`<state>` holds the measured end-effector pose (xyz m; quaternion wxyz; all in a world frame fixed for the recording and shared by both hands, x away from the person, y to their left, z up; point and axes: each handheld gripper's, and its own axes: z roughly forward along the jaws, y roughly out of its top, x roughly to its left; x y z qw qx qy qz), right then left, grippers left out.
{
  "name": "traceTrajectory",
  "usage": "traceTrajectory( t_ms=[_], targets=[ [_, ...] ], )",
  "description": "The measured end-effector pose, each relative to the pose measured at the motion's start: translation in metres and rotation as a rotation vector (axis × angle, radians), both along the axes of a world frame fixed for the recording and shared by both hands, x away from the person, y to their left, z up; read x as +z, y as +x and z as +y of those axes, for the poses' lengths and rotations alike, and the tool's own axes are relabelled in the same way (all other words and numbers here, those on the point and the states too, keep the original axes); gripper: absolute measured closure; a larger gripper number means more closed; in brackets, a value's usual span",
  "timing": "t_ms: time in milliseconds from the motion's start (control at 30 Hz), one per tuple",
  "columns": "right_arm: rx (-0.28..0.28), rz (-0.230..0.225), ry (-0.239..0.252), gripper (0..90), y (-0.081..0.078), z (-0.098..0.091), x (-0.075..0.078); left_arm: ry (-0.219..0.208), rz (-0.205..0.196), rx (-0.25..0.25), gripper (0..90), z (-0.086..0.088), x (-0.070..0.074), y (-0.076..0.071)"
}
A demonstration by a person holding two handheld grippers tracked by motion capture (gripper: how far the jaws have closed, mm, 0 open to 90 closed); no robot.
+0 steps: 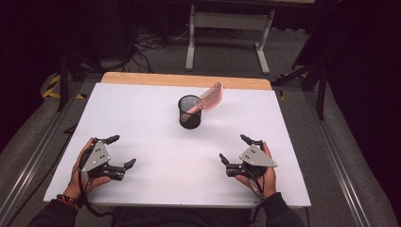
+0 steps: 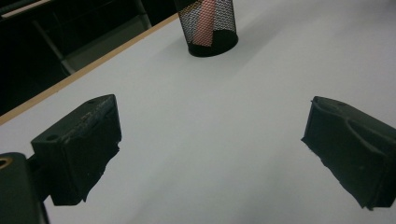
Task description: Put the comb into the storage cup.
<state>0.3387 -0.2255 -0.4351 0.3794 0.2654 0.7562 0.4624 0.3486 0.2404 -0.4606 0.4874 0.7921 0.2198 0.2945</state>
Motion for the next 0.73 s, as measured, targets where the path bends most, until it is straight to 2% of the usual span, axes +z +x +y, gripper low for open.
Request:
traceTrajectory(
  t_ms=[133,267,533,733],
  targets=[
    [0.000,0.007,0.001,7.1,0.0012,-0.0002,-0.0015,-0.001,0.010,0.002,5.1,0.0000,-0.0009,0.0014],
    [-0.004,0.010,0.003,7.1,0.0022,-0.0019,-0.0024,0.015,0.017,-0.001,5.3,-0.0020,-0.0025,0.0035],
    [-0.005,0.010,0.008,7.2,0.0012,-0.0025,-0.0013,0.009,0.019,0.003,5.3,-0.0025,-0.0029,0.0044],
    [-0.010,0.010,0.012,7.3,0.0021,-0.0035,-0.0012,0.014,0.036,0.001,5.4,-0.0028,-0.0040,0.0059]
  ],
)
